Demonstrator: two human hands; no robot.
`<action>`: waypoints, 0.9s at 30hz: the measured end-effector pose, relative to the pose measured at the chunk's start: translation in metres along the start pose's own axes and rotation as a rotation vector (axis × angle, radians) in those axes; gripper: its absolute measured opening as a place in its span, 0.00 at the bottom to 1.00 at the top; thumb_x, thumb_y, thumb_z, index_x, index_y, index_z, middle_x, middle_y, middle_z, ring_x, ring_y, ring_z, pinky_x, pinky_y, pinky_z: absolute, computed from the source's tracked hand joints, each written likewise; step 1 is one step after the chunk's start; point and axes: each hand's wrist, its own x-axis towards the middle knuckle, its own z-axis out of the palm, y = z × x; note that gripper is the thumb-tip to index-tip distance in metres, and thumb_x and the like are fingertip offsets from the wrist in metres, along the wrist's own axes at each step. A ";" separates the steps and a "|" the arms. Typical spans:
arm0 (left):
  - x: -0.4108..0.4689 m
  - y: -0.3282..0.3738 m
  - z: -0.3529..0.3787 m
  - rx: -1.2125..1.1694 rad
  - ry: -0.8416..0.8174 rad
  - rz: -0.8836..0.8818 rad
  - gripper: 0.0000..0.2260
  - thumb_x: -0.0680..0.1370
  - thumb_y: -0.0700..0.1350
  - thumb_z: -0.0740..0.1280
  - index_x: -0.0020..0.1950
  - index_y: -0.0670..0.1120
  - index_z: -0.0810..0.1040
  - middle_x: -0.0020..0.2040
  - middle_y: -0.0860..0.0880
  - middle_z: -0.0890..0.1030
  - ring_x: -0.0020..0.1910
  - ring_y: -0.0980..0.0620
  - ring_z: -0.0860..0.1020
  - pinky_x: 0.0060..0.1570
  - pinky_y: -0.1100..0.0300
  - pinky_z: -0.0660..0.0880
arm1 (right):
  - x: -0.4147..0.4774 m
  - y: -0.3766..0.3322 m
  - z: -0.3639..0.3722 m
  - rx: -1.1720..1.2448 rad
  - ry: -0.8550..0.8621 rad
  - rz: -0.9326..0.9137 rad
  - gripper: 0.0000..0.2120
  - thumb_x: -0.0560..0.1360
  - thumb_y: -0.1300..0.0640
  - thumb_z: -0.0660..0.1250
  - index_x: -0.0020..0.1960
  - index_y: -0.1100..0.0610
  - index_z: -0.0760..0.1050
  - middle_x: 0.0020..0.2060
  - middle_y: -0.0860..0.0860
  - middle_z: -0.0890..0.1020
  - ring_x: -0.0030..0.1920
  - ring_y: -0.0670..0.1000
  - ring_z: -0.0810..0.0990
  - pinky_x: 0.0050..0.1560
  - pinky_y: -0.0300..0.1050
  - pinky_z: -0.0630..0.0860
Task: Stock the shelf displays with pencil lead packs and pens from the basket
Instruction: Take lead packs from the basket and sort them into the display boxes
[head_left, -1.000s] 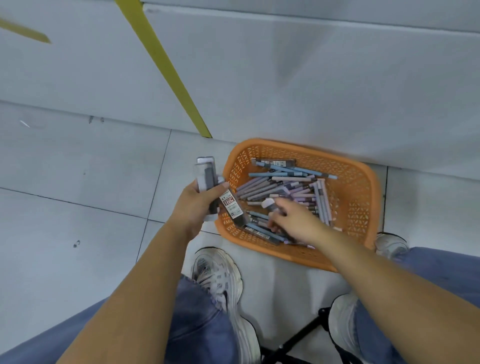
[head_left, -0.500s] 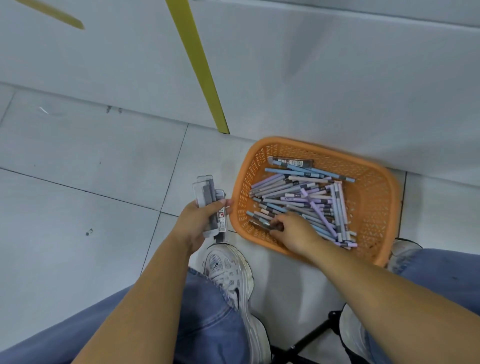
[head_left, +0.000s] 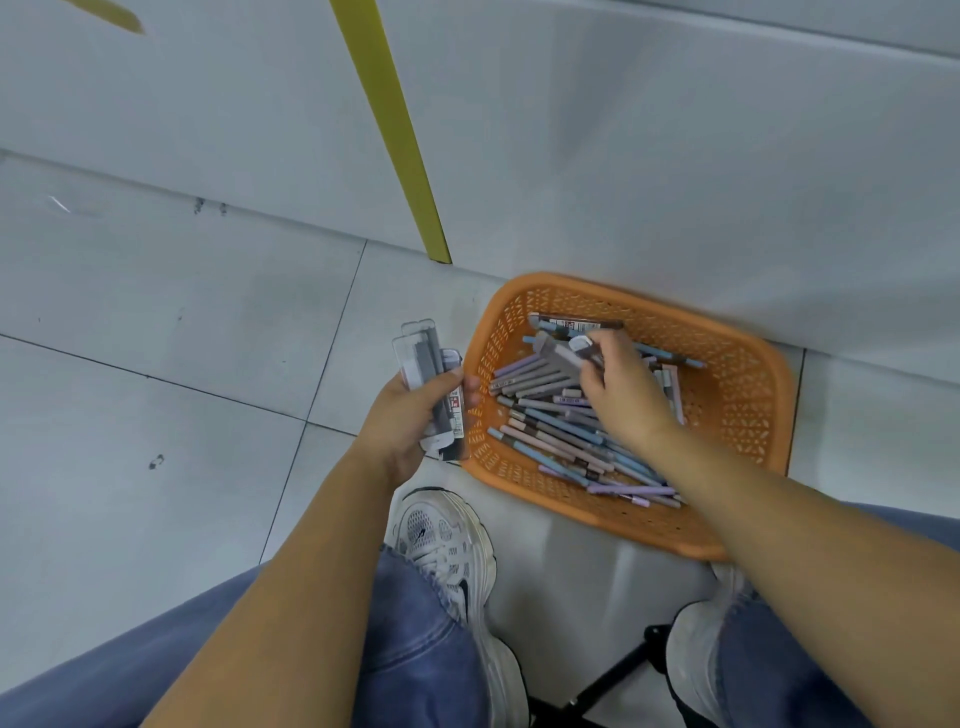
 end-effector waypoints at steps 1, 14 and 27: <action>0.001 0.000 0.002 -0.012 -0.006 -0.003 0.11 0.80 0.42 0.69 0.61 0.43 0.79 0.46 0.44 0.87 0.44 0.49 0.85 0.45 0.50 0.84 | 0.008 0.001 -0.003 -0.049 0.010 -0.025 0.14 0.81 0.61 0.58 0.65 0.61 0.67 0.61 0.59 0.71 0.51 0.57 0.76 0.47 0.50 0.73; 0.001 -0.001 0.014 -0.055 -0.028 -0.021 0.08 0.80 0.40 0.68 0.59 0.42 0.79 0.46 0.44 0.87 0.42 0.50 0.86 0.39 0.56 0.83 | 0.027 0.014 0.014 -0.200 -0.078 0.117 0.24 0.77 0.53 0.68 0.70 0.56 0.67 0.66 0.57 0.68 0.60 0.60 0.74 0.55 0.52 0.73; -0.006 -0.001 0.011 -0.073 -0.027 -0.030 0.07 0.80 0.40 0.69 0.57 0.43 0.79 0.45 0.44 0.87 0.41 0.50 0.86 0.36 0.57 0.82 | 0.028 0.002 -0.003 -0.442 0.028 -0.160 0.09 0.79 0.51 0.64 0.57 0.52 0.78 0.50 0.50 0.81 0.54 0.54 0.73 0.42 0.46 0.67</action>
